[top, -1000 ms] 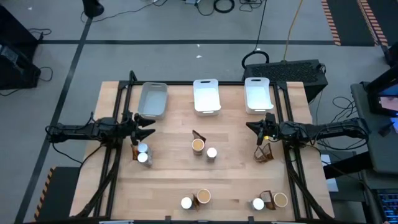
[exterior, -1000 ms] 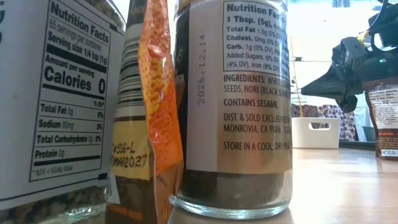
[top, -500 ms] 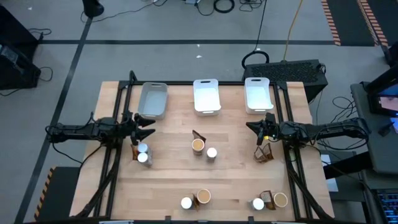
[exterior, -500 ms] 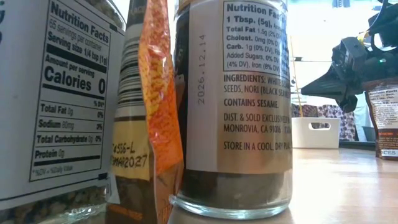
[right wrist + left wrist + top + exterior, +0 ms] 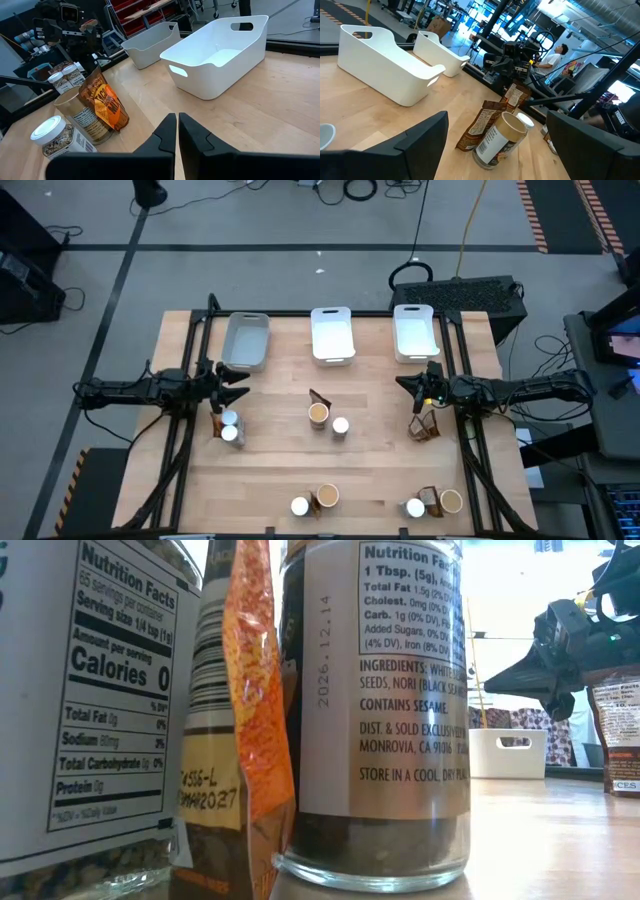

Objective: Sort spices by type

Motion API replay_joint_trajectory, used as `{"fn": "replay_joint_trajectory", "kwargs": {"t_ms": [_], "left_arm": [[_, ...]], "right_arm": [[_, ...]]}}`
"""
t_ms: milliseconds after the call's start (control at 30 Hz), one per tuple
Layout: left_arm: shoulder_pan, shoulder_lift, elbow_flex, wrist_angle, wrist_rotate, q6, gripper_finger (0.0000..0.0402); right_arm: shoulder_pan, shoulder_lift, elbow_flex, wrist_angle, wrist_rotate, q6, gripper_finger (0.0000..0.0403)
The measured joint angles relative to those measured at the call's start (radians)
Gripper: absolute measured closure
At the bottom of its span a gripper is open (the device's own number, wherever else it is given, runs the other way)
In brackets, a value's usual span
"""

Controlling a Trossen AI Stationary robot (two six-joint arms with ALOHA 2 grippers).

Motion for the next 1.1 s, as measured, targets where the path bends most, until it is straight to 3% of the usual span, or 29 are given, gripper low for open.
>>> {"fn": "replay_joint_trajectory", "kwargs": {"t_ms": [967, 1100], "left_arm": [[0.000, 0.000, 0.000, 0.000, 0.000, 0.001, 0.0064], [0.000, 0.000, -0.002, 0.012, 0.000, 0.160, 0.0064]], "right_arm": [[0.000, 0.000, 0.000, 0.014, 0.001, 0.003, 0.0403], [0.000, 0.000, 0.000, 0.036, 0.001, 0.063, 0.0403]]}}
